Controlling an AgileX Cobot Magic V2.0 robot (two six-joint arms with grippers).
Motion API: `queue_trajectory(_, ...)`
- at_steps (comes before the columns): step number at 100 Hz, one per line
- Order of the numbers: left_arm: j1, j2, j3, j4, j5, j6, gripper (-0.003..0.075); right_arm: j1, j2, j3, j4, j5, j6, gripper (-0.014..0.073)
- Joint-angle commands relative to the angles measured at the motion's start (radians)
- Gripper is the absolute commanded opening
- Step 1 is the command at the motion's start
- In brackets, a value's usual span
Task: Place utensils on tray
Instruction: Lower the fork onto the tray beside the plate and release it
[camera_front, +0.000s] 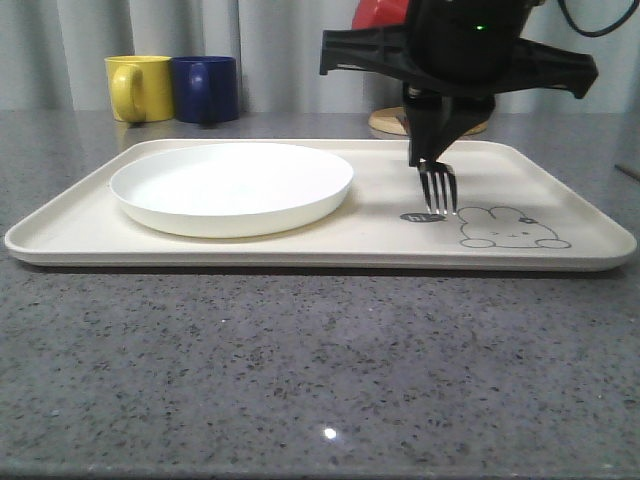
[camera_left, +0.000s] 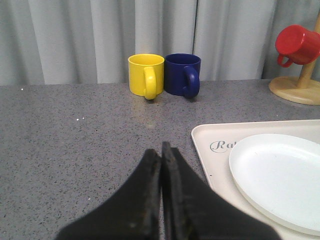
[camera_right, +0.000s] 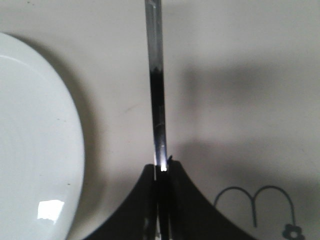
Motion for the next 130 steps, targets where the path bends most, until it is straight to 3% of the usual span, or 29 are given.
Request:
queue_trajectory(1,0.003,0.004,-0.027,-0.009,-0.078,-0.002,-0.0018,0.007,-0.018,-0.050,-0.017,-0.042,0.001,0.0034)
queue_trajectory(70,0.003,0.004,-0.027,-0.009,-0.078,-0.002,-0.0018,0.007,0.049,-0.056,0.004,-0.047,0.001,0.0043)
queue_trajectory(79,0.003,0.004,-0.027,-0.009,-0.078,-0.002,-0.0018,0.007,0.048,-0.056,0.004,-0.046,0.001,0.0094)
queue_trajectory(101,0.003,0.004,-0.027,-0.009,-0.078,-0.002,-0.0018,0.007,0.048,-0.056,0.004,-0.045,0.001,0.0365)
queue_trajectory(130,0.003,0.004,-0.027,-0.009,-0.078,-0.002,-0.0018,0.007,-0.014,-0.056,-0.017,0.008,-0.027,0.0383)
